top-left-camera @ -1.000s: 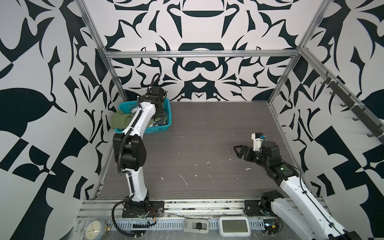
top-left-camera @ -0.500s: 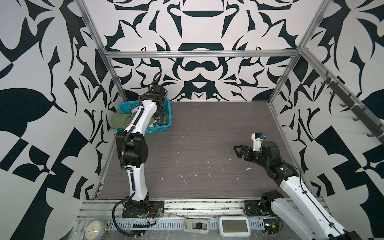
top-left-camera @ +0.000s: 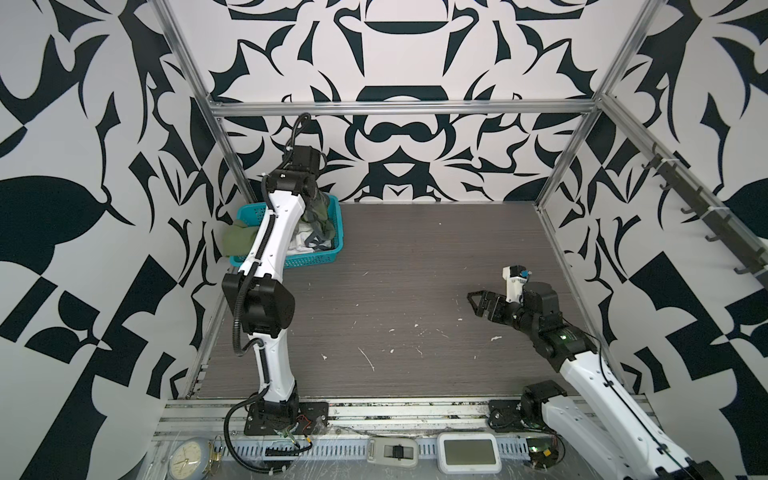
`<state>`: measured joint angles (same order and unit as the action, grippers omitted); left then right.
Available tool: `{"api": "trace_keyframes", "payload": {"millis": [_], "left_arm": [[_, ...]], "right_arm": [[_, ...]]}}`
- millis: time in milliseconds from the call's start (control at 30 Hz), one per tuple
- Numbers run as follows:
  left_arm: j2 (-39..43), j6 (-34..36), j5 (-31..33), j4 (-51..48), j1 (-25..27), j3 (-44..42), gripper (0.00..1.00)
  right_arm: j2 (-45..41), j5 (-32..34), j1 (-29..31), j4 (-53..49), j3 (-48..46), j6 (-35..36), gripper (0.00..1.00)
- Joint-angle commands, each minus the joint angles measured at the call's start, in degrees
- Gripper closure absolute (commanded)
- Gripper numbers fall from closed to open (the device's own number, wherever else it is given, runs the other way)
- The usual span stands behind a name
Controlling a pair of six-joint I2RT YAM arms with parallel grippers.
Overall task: Fold and stack the tank tops
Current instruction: 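Close the left gripper on the green tank top in the basket, then lift the green tank top up out of the basket with the left gripper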
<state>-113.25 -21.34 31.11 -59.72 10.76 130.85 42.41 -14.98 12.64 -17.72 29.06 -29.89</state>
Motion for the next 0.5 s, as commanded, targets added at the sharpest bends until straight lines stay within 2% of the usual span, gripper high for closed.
{"api": "trace_keyframes", "payload": {"millis": [0, 67, 133, 200, 300, 467], "left_arm": [[2.44, 2.86, 3.63, 0.03, -0.22, 9.26, 1.0], [2.99, 5.23, 4.67, 4.79, -0.58, 10.51, 1.0], [3.38, 5.26, 2.34, 9.01, -2.53, 11.14, 1.0], [2.37, 4.09, 0.08, 9.71, -4.47, 15.02, 1.0], [1.13, 5.41, -0.03, 11.44, -5.31, 19.69, 1.0], [2.31, 6.87, -2.81, 17.91, -5.84, 19.76, 1.0]], "right_arm": [[-0.59, 0.78, 0.37, 1.98, -0.16, -0.34, 0.01], [-0.66, 0.75, 0.39, 2.31, -0.38, -0.65, 0.0], [-0.64, 0.66, 0.36, 2.62, -0.58, -0.87, 0.0], [-0.77, 0.62, 0.36, 2.55, -0.82, -0.83, 0.01], [-1.24, 0.65, 0.36, 2.29, -1.19, -0.87, 0.01], [-0.94, 0.72, 0.36, 2.32, -1.18, -0.7, 0.0]]}}
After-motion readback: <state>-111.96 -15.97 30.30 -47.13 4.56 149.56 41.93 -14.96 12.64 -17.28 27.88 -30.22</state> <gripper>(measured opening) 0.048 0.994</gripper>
